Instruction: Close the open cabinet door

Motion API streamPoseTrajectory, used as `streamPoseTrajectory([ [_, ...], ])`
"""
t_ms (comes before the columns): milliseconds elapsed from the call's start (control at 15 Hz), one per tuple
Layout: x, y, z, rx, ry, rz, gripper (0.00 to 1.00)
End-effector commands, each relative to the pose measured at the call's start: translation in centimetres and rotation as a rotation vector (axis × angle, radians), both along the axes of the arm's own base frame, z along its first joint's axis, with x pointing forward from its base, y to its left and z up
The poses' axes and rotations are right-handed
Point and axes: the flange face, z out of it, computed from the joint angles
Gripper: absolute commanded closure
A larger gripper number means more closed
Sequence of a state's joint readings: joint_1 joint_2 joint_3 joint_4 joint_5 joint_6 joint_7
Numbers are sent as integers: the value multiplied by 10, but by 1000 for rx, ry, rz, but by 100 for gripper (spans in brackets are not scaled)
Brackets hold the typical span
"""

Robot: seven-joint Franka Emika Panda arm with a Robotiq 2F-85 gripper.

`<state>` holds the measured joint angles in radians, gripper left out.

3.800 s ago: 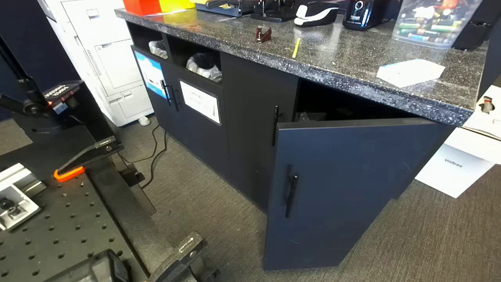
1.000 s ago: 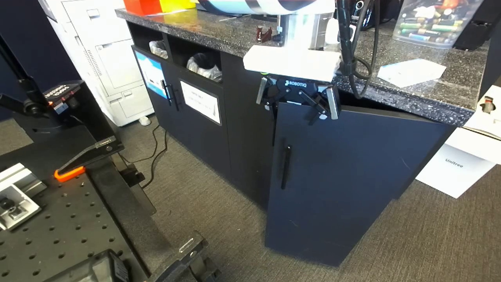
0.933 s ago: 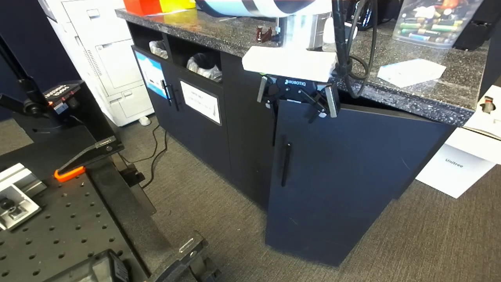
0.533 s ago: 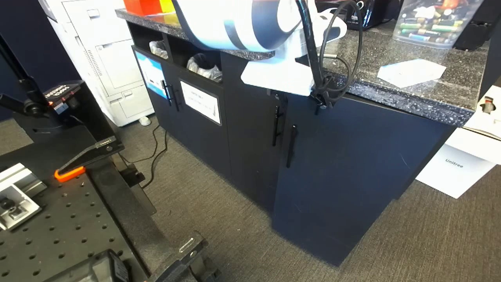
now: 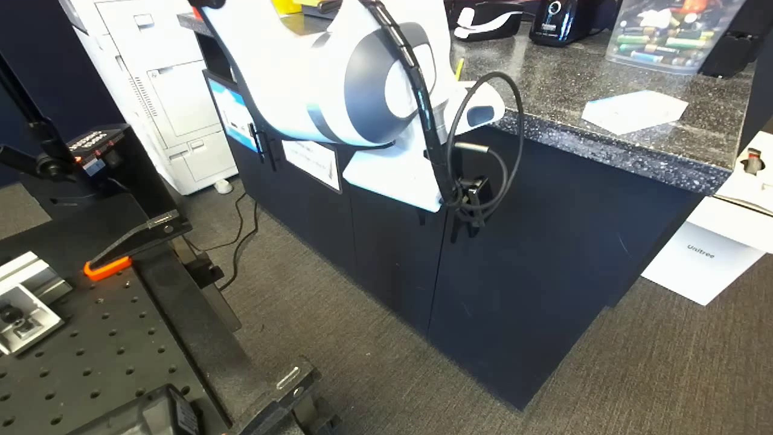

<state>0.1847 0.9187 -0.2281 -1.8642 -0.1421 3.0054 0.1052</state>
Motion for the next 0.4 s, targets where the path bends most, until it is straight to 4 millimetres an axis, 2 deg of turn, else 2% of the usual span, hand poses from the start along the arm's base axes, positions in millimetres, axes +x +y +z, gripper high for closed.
streamPoseTrajectory([
  [0, -63, -1, 30, 37, 190, 53, 0],
  [133, -97, -2, 44, 47, 301, 74, 0],
  [200, -62, -4, 13, 26, 220, 35, 0],
  [267, -70, -4, 21, 33, 234, 35, 0],
  [333, -70, -4, 23, 33, 230, 34, 0],
])
